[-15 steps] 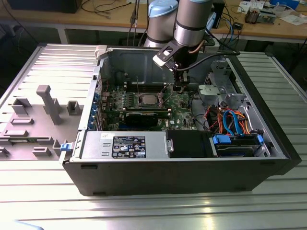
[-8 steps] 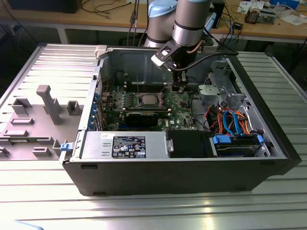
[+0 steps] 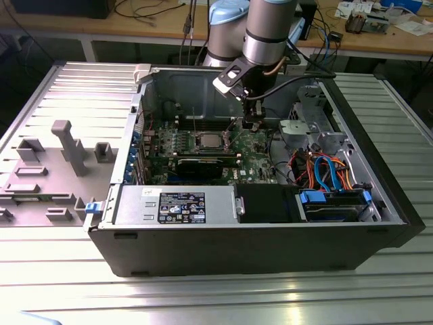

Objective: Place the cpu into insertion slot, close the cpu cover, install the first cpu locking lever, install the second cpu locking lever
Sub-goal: 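Close the cpu cover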

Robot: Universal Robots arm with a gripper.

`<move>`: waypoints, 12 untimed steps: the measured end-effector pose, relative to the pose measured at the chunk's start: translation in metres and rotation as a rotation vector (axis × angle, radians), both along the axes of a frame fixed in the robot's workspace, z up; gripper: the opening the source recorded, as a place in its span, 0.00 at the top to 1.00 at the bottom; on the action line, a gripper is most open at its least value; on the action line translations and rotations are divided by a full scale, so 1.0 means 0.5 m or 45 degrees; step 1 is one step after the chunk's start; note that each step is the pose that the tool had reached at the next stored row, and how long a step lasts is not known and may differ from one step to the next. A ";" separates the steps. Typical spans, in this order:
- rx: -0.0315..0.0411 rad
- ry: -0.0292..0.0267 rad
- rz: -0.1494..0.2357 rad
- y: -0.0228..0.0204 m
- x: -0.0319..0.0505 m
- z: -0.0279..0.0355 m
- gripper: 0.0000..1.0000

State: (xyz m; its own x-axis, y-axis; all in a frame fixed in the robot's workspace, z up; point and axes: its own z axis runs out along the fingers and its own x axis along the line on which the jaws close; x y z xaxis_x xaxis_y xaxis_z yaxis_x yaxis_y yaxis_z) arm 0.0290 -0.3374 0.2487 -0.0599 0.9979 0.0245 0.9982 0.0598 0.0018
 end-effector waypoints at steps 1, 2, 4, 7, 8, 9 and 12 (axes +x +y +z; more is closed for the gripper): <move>0.0000 0.0000 0.000 0.0000 0.000 0.000 0.89; 0.0000 0.0000 0.000 0.0000 -0.001 0.000 0.89; 0.0000 -0.0001 0.000 0.0000 -0.001 0.000 0.89; 0.0000 0.0000 0.000 0.0000 -0.002 0.000 0.89; 0.0001 0.0000 0.000 0.0000 -0.003 0.000 0.89; -0.0001 0.0000 0.000 0.0000 -0.003 0.000 0.89; -0.0001 0.0000 0.000 0.0000 -0.004 0.000 0.89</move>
State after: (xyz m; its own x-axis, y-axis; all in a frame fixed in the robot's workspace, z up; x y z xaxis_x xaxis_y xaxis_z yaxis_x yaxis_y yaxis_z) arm 0.0269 -0.3374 0.2487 -0.0598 0.9979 0.0244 0.9982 0.0597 0.0019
